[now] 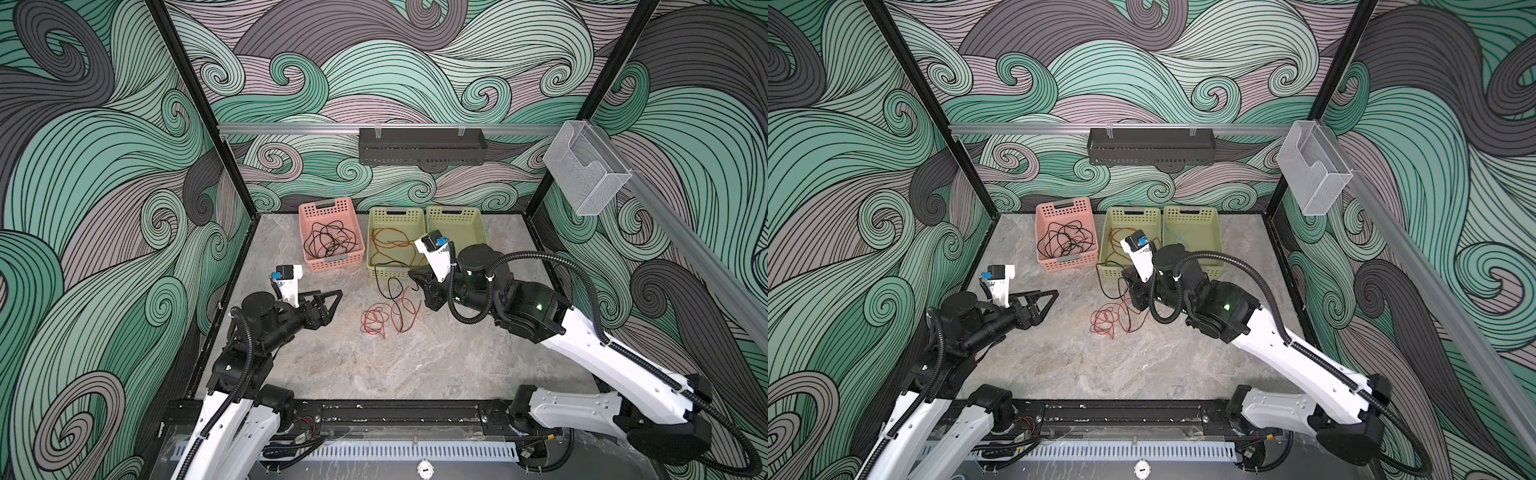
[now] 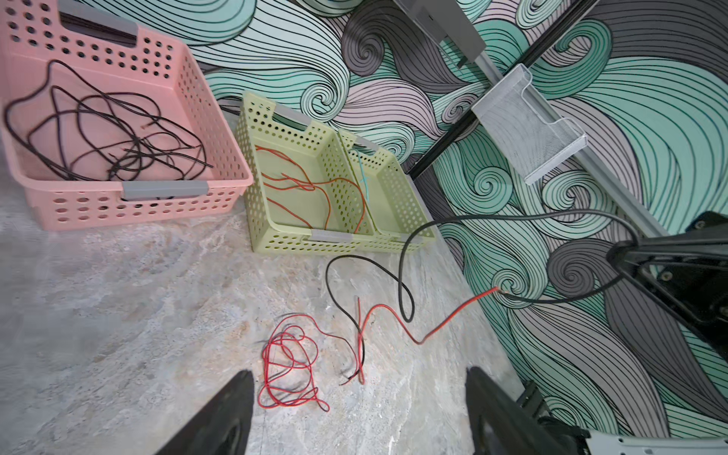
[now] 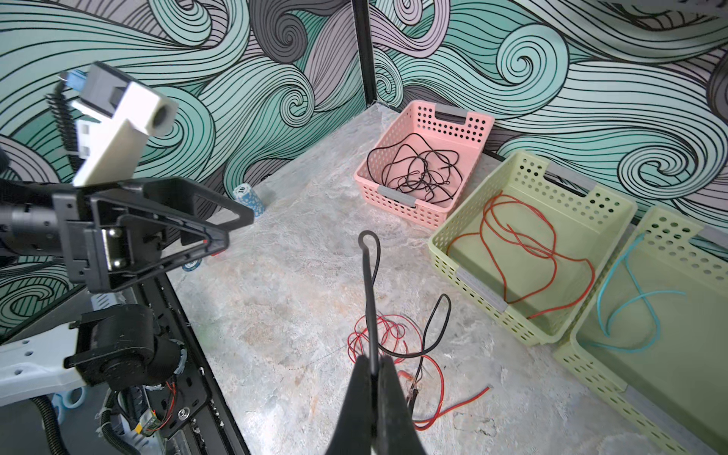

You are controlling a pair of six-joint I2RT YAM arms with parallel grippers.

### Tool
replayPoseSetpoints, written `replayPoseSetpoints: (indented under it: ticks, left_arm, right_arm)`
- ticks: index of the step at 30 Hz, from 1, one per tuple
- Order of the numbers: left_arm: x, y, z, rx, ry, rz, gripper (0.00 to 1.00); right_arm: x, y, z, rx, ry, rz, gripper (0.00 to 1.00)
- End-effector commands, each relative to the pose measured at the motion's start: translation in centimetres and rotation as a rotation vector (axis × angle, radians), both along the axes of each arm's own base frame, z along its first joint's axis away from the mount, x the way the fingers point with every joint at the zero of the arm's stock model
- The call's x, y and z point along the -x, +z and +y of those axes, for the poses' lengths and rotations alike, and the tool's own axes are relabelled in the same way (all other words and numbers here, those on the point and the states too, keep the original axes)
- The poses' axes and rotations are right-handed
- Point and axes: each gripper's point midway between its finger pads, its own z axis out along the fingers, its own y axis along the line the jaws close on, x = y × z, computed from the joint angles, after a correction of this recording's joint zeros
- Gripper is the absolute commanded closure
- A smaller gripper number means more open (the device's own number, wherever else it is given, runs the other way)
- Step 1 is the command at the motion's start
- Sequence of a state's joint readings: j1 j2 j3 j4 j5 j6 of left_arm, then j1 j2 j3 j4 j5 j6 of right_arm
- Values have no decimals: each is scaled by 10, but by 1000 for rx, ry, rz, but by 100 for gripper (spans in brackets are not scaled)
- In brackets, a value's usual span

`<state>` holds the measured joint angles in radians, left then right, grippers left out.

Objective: Untangle the cables

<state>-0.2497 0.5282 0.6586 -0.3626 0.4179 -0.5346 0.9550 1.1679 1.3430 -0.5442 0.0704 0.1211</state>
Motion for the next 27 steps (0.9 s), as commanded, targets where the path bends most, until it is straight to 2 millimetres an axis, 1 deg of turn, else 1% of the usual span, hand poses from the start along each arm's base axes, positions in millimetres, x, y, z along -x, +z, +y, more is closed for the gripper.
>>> replayPoseSetpoints:
  ticks: [1,3,8,12,14,16,17,18,19,20,22,23,24,25,26,27]
  left_arm:
    - [-3,19,-19,84,-77,-60,18]
    - [-9,17,-27,86,-94,-61,18]
    - [-19,15,-57,39,-167,-102,18]
    - [-36,8,-73,0,-156,-111,18]
    - [-45,5,-79,11,-155,-111,22]
    - [-51,4,-86,34,-162,-107,31]
    - [-53,3,-89,38,-167,-97,40]
    - [-56,1,-91,28,-166,-81,55]
    - [-59,-4,-89,-3,-152,-52,73]
    - [-60,-8,-87,-38,-144,-30,83]
    - [-61,-12,-80,-95,-118,-12,100]
    - [-62,-12,-74,-110,-88,-9,100]
    - [-62,-10,-70,-124,-70,-16,100]
    - [-61,-5,-66,-135,-54,-30,100]
    - [-60,2,-61,-142,-36,-45,100]
    - [-60,8,-57,-149,-18,-58,100]
  right_arm:
    - [7,11,9,0,44,-22,100]
    - [11,17,13,-16,63,-23,100]
    - [19,25,19,-47,97,-16,100]
    - [26,30,19,-72,116,-3,100]
    - [29,30,19,-81,124,6,100]
    - [31,30,17,-90,125,9,100]
    - [30,28,16,-89,120,11,100]
    - [30,26,14,-85,111,8,100]
    - [27,21,11,-77,93,5,100]
    - [25,16,8,-64,75,2,100]
    - [22,5,3,-37,49,-1,100]
    - [20,0,0,-23,34,-4,100]
    - [16,-5,-4,-8,8,-11,96]
    - [10,-12,-11,9,-30,-17,79]
    - [3,-18,-17,21,-69,-20,66]
    - [-3,-23,-24,32,-108,-17,62]
